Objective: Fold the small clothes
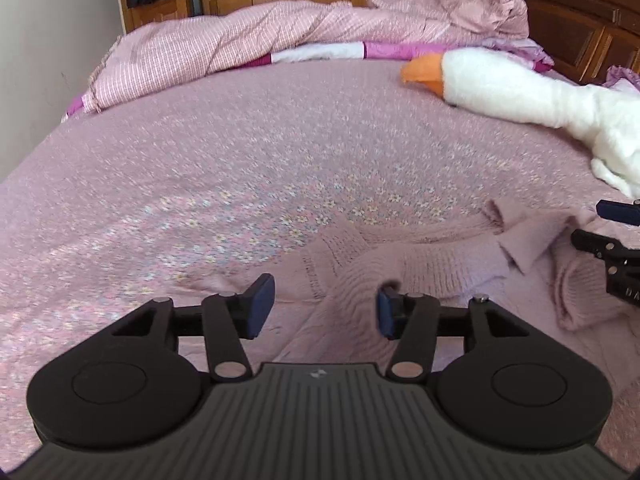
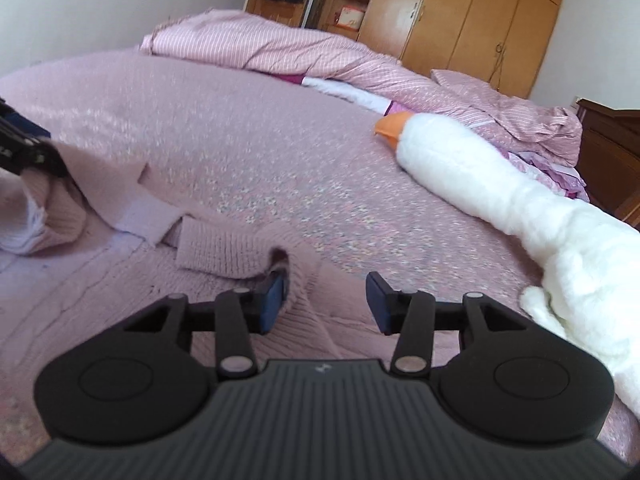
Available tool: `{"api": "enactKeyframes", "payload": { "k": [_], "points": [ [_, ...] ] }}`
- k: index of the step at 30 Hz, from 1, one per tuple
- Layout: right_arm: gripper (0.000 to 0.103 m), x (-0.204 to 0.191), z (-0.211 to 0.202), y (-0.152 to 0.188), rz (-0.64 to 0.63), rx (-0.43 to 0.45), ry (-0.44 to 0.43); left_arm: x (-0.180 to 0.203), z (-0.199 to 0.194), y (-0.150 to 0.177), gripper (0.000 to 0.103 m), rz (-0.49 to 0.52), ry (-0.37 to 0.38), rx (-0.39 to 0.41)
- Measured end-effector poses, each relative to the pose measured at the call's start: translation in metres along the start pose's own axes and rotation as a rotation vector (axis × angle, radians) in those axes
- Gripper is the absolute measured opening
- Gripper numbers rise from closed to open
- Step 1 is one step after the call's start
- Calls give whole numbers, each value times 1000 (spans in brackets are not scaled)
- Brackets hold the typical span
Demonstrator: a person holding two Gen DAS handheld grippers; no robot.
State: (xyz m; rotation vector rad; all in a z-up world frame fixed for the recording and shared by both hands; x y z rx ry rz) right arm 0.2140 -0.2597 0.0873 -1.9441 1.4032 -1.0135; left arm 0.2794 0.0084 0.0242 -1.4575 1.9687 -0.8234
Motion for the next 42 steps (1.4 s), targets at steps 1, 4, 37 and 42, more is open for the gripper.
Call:
{"api": "enactKeyframes", "payload": {
  "k": [1, 4, 37, 42],
  "points": [
    [48, 3, -4, 0, 5, 7, 1, -1, -8, 1, 63, 6, 3, 7],
    [48, 6, -21, 4, 12, 29, -17, 2, -27, 7, 64, 26, 28, 16],
    [11, 35, -23, 9, 113, 125, 2, -36, -9, 13, 11, 9, -95, 91],
    [13, 62, 6, 16, 213, 46, 52, -69, 24, 11, 13, -125, -144, 46]
  ]
}}
Point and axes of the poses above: each gripper's, at about its wrist camera, not at the fingertips, and z roughly the way its jaws point, x to its right, y to its underside, the point moved 8 cm from there along z, roughly the way its jaws point, and after that the axes turned 1 degree about z, right-handed, at the moved point
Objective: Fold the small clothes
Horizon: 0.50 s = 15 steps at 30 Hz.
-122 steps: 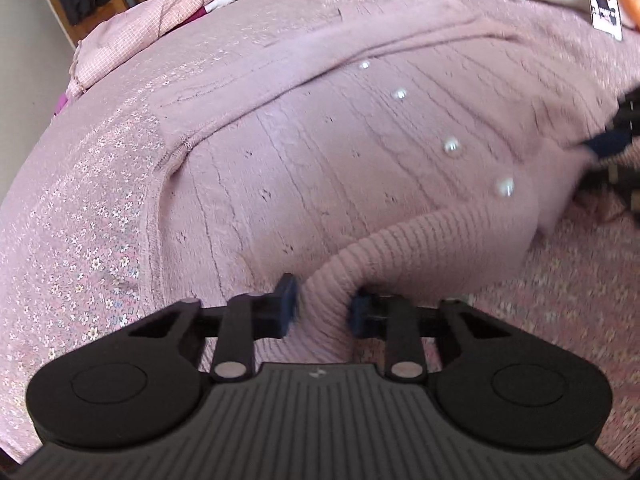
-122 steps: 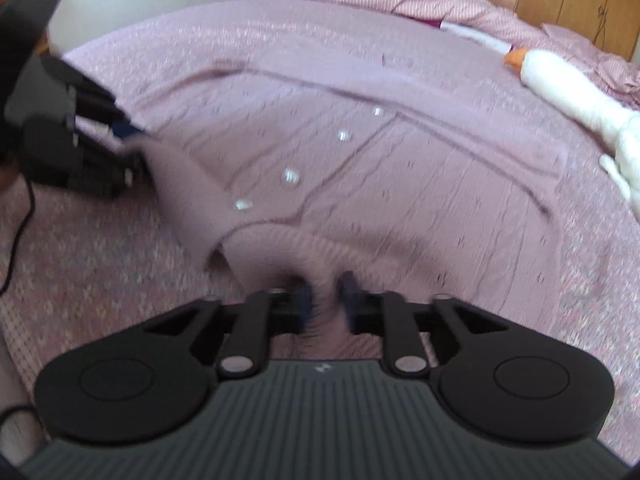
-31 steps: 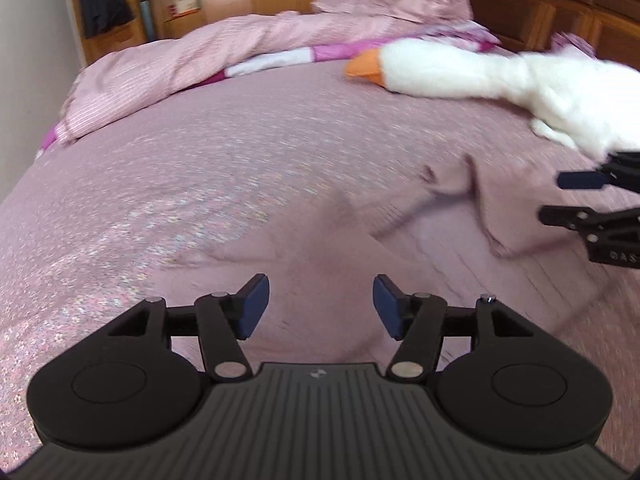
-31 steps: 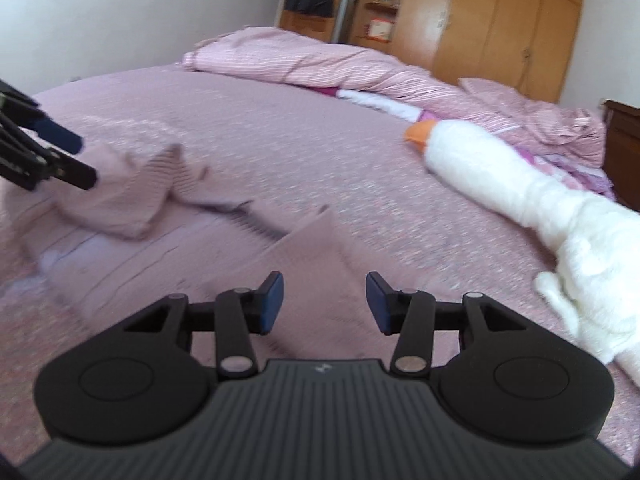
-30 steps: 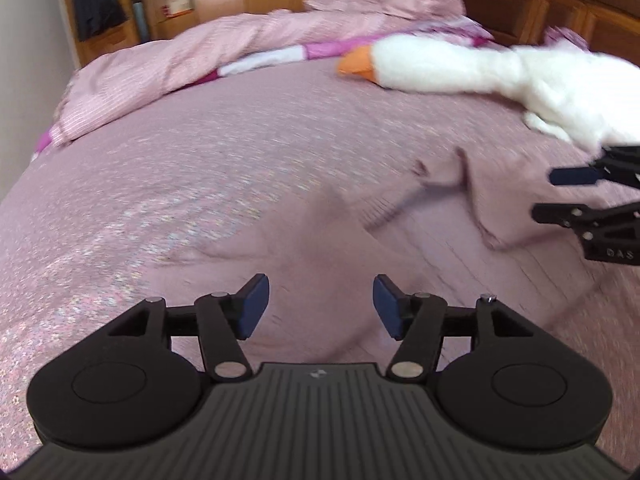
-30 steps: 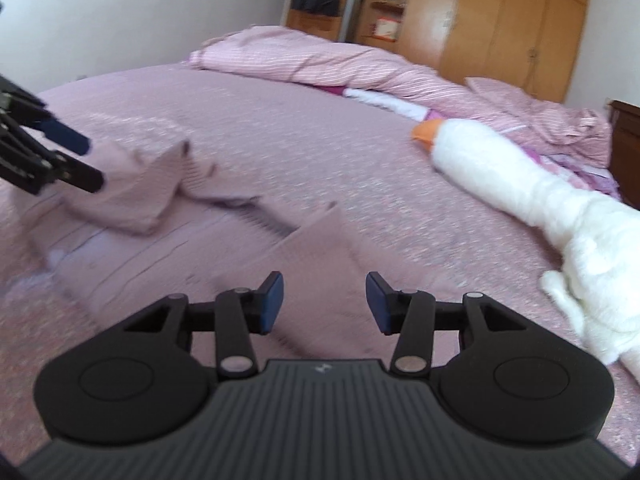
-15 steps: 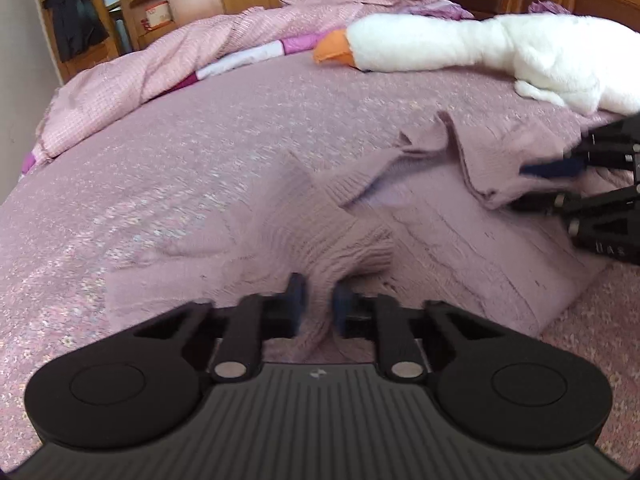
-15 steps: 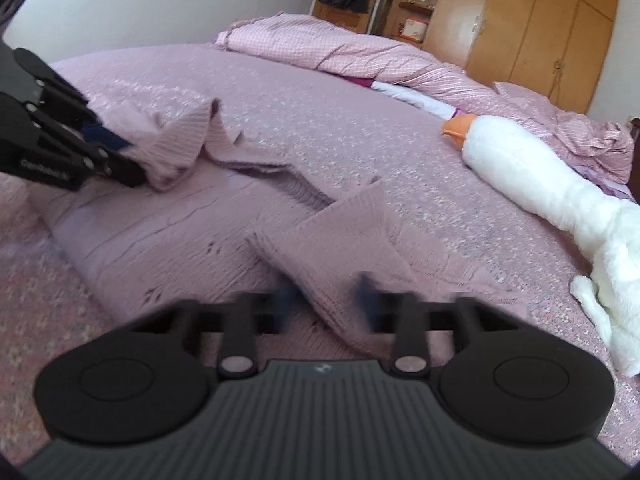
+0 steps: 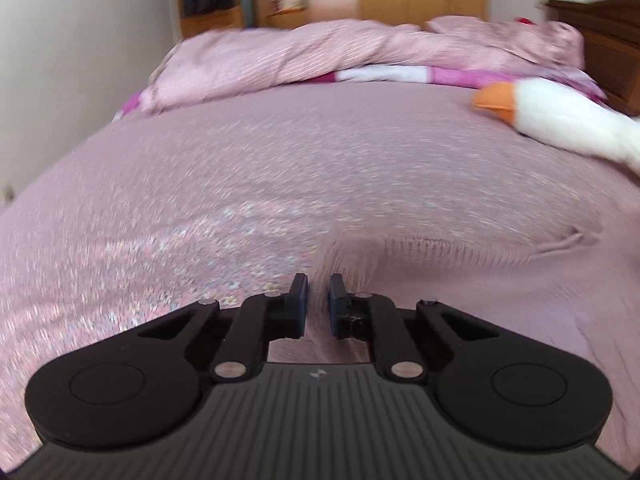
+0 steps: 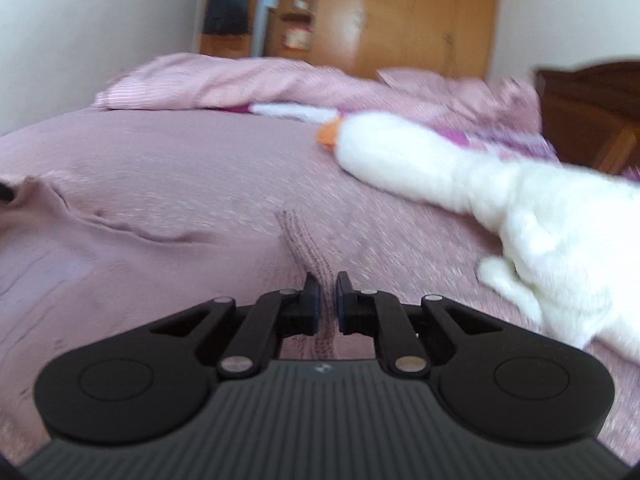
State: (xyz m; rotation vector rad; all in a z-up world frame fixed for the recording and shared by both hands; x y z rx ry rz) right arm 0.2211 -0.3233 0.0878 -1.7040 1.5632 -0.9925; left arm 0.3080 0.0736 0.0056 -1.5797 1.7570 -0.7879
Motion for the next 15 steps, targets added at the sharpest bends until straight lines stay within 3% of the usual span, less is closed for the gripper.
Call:
{"api": "enactKeyframes", "payload": {
  "k": [4, 6, 13, 15],
  "points": [
    [14, 12, 27, 16, 64, -89, 52, -16, 24, 8, 13, -115, 12, -67],
    [17, 16, 37, 28, 101, -126, 61, -22, 28, 12, 20, -129, 7, -66],
    [19, 24, 35, 35, 180, -125, 44, -24, 29, 14, 22, -112, 13, -60],
    [24, 29, 33, 30, 210, -119, 44, -24, 25, 14, 23, -126, 20, -71]
  ]
}}
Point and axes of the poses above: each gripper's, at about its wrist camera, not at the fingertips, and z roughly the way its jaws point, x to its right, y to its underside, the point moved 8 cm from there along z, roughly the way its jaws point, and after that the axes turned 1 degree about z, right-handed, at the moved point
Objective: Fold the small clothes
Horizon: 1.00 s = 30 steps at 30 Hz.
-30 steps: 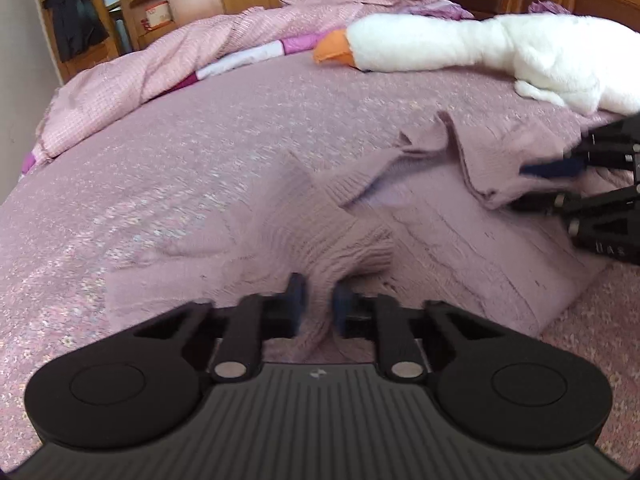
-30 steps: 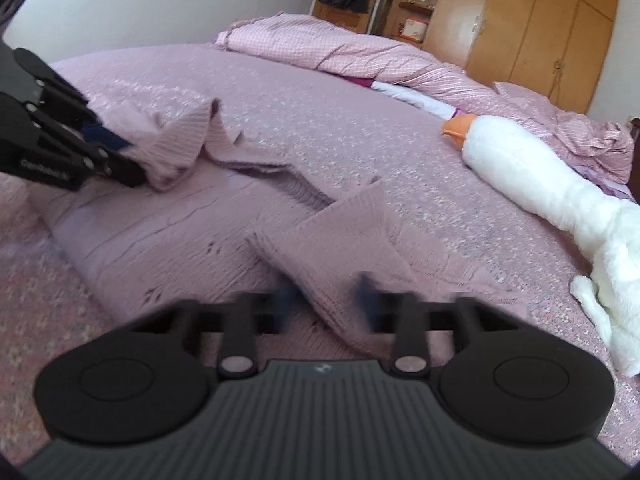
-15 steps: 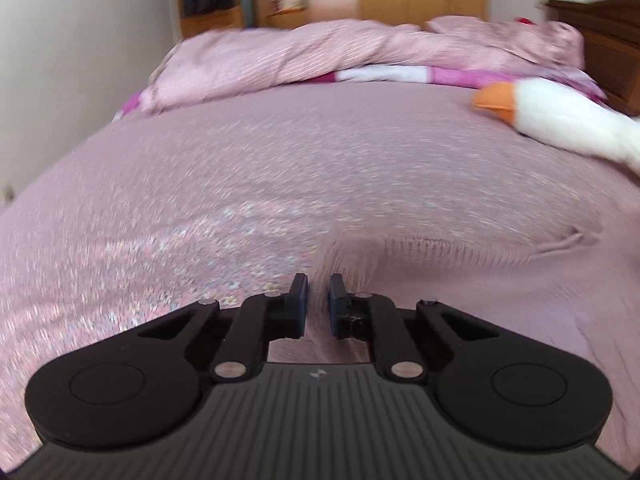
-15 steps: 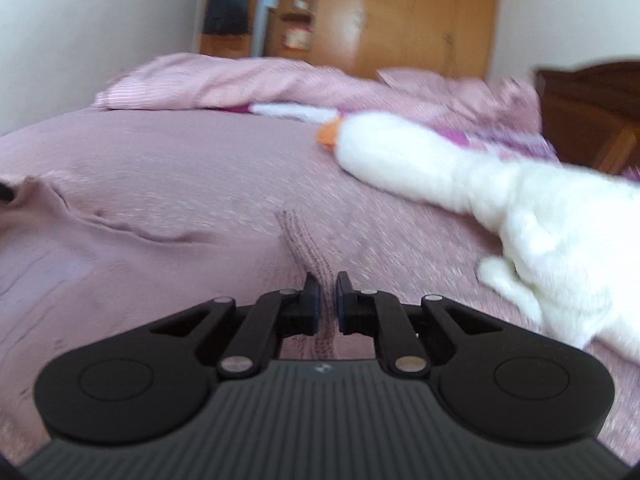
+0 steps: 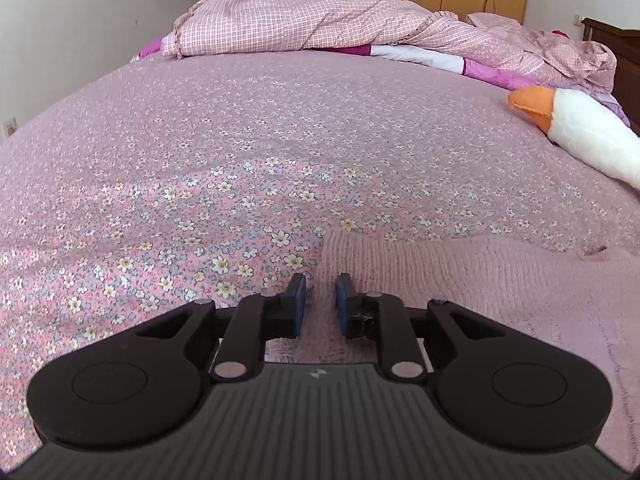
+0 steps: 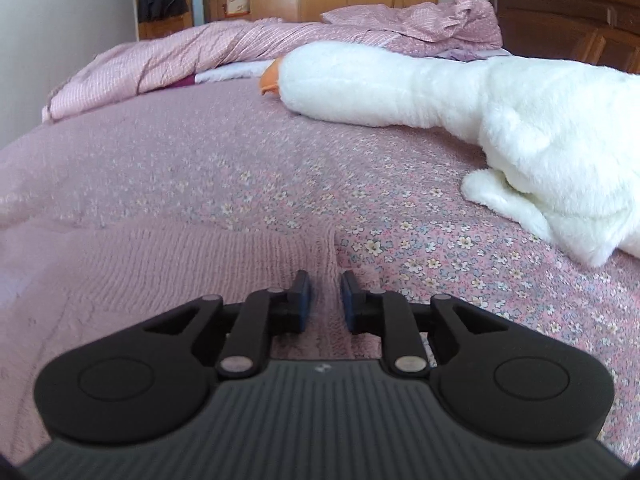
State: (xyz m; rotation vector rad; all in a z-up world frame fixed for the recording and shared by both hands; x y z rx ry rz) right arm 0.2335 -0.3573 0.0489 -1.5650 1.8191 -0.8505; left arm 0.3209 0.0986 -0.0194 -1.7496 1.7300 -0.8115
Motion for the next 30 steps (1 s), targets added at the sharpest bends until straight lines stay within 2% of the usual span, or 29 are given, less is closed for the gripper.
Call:
{"api": "enactKeyframes", "payload": {
  "k": [3, 4, 5, 7, 9, 11, 12, 23, 26, 30],
  "points": [
    [41, 4, -10, -3, 38, 14, 3, 0, -11, 0, 26, -1, 6, -14],
    [47, 6, -15, -3, 46, 17, 0, -1, -16, 1, 31, 4, 4, -15],
    [47, 6, -20, -2, 56, 21, -9, -1, -21, 1, 34, 9, -3, -18],
    [48, 8, -30, -1, 76, 23, -32, -3, -33, 3, 49, 15, -18, -22],
    [49, 11, -40, 1, 102, 22, -49, -4, -44, 6, 52, 27, -31, -30],
    [59, 14, -51, 4, 140, 19, -61, -4, -56, 10, 55, 43, -39, -35],
    [61, 16, -56, 5, 159, 18, -69, -4, -62, 13, 57, 49, -43, -38],
    [62, 24, -98, 30, 292, -24, -153, 14, -115, 50, 65, 62, -16, -101],
    [68, 26, -104, 38, 300, -37, -167, 20, -123, 60, 65, 54, -7, -123],
    [68, 26, -107, 47, 293, -47, -178, 26, -130, 74, 66, 41, 5, -150]
  ]
}}
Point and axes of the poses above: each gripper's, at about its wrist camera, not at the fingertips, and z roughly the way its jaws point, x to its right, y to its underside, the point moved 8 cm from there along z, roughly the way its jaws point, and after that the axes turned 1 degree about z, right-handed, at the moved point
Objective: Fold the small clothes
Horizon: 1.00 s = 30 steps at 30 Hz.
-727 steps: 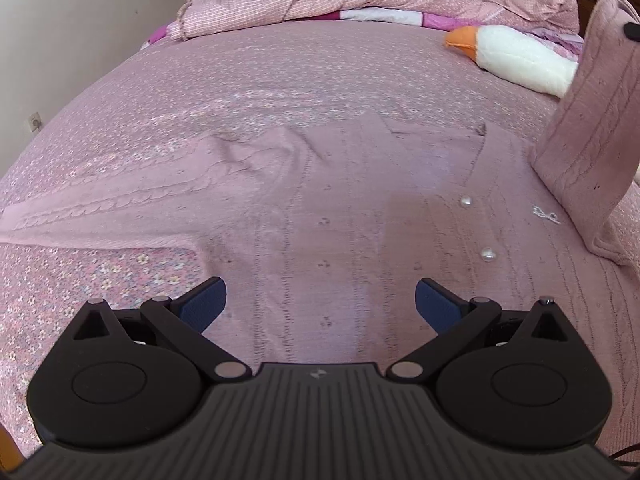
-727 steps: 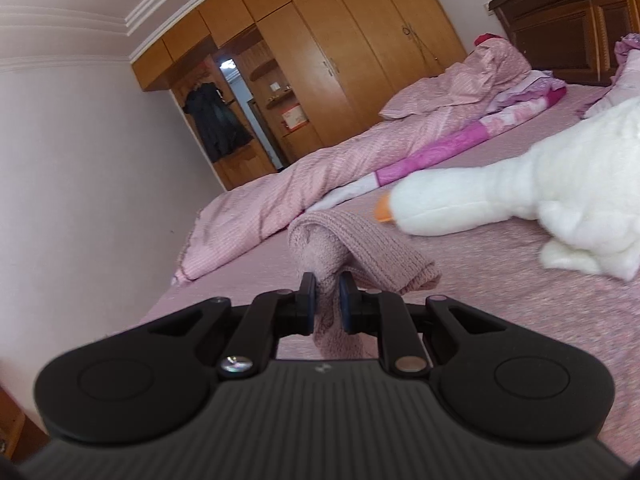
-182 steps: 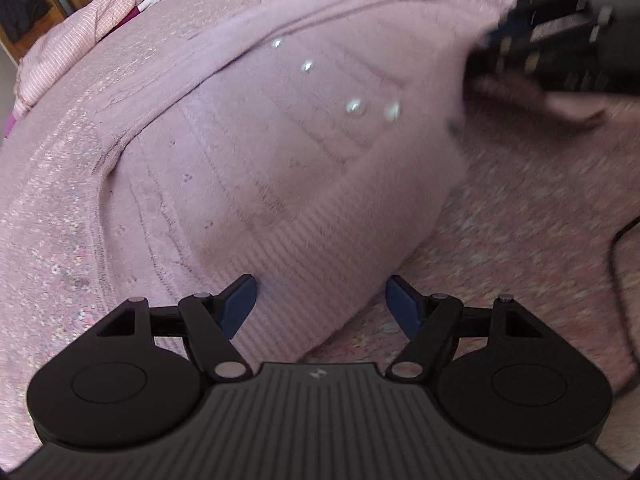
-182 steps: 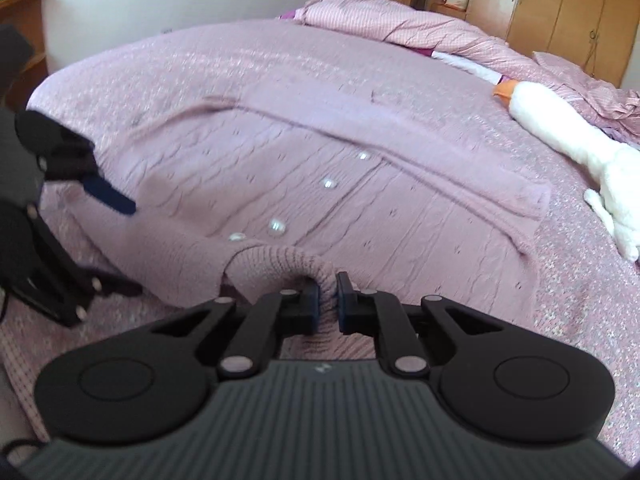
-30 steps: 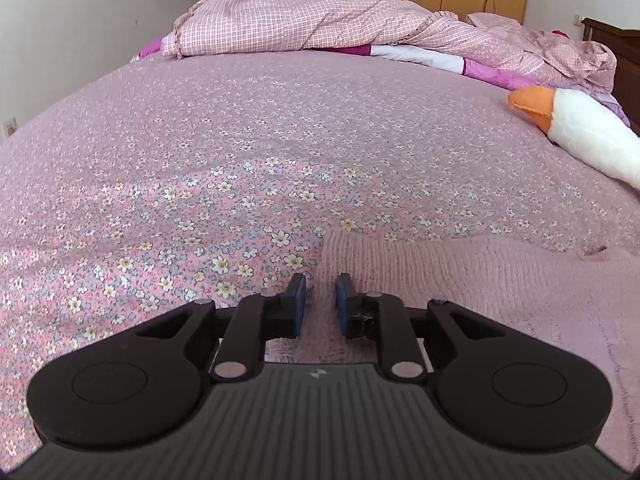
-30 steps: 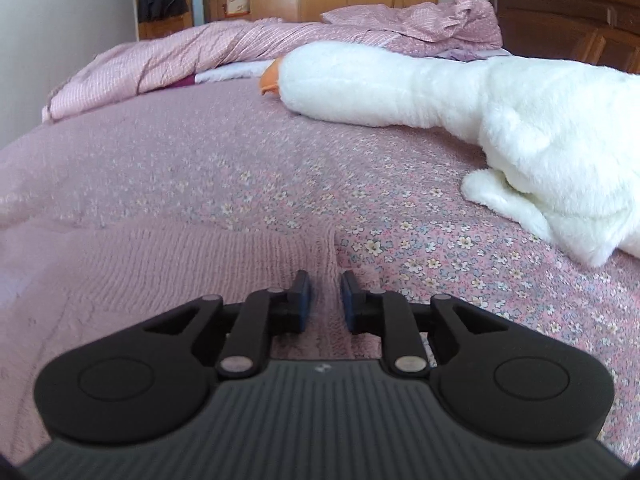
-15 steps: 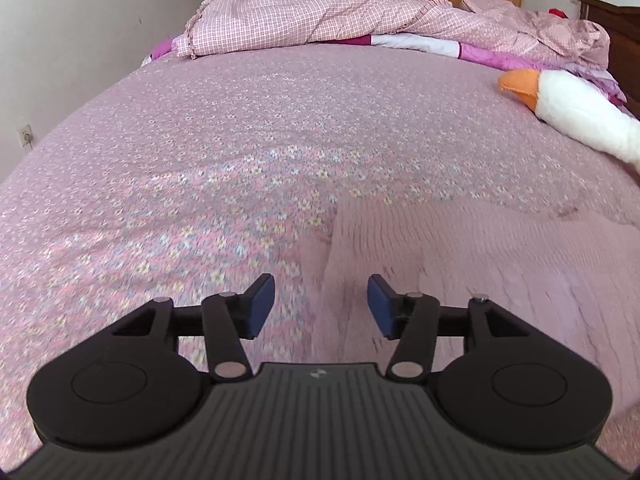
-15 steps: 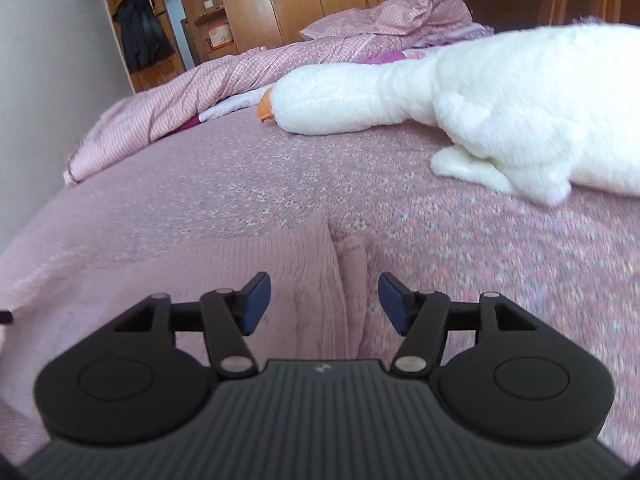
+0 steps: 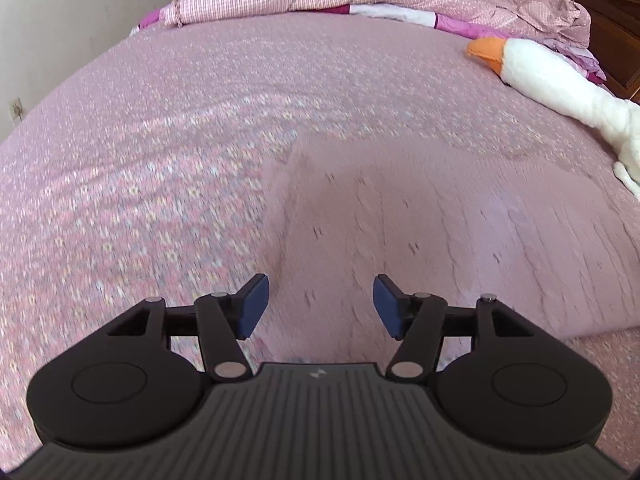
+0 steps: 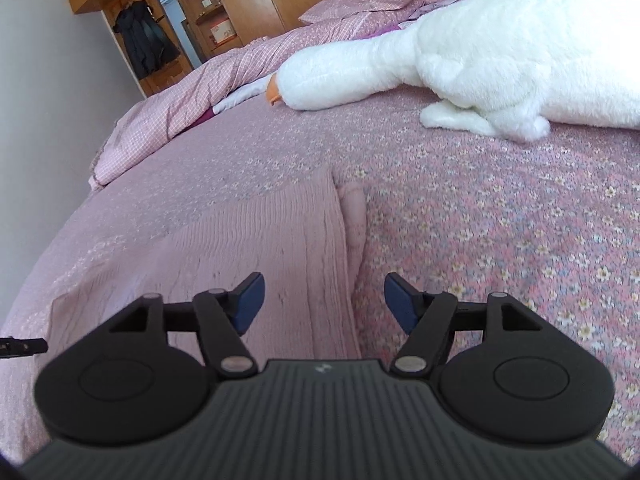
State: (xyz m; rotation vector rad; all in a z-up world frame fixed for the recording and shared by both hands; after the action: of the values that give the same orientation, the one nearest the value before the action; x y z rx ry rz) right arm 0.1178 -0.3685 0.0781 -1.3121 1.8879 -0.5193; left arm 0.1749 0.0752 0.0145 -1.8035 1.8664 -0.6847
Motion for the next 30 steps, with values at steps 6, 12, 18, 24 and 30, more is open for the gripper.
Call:
{"api": "enactKeyframes", "payload": {
  "k": [6, 12, 18, 24, 30],
  "points": [
    [68, 6, 9, 13, 123, -78, -74, 2, -2, 15, 66, -18, -15, -27],
    [70, 2, 21, 27, 119, -100, -112, 0, -3, 22, 66, -39, -28, -59],
    [70, -1, 26, 27, 146, -106, -170, -1, 0, 25, 66, -38, -47, -75],
    [70, 5, 36, 22, 267, -91, -259, 2, 1, 26, 66, -24, -58, -72],
    [37, 4, 41, 25, 298, -141, -303, 4, 2, 26, 66, -7, -67, -72]
  ]
}}
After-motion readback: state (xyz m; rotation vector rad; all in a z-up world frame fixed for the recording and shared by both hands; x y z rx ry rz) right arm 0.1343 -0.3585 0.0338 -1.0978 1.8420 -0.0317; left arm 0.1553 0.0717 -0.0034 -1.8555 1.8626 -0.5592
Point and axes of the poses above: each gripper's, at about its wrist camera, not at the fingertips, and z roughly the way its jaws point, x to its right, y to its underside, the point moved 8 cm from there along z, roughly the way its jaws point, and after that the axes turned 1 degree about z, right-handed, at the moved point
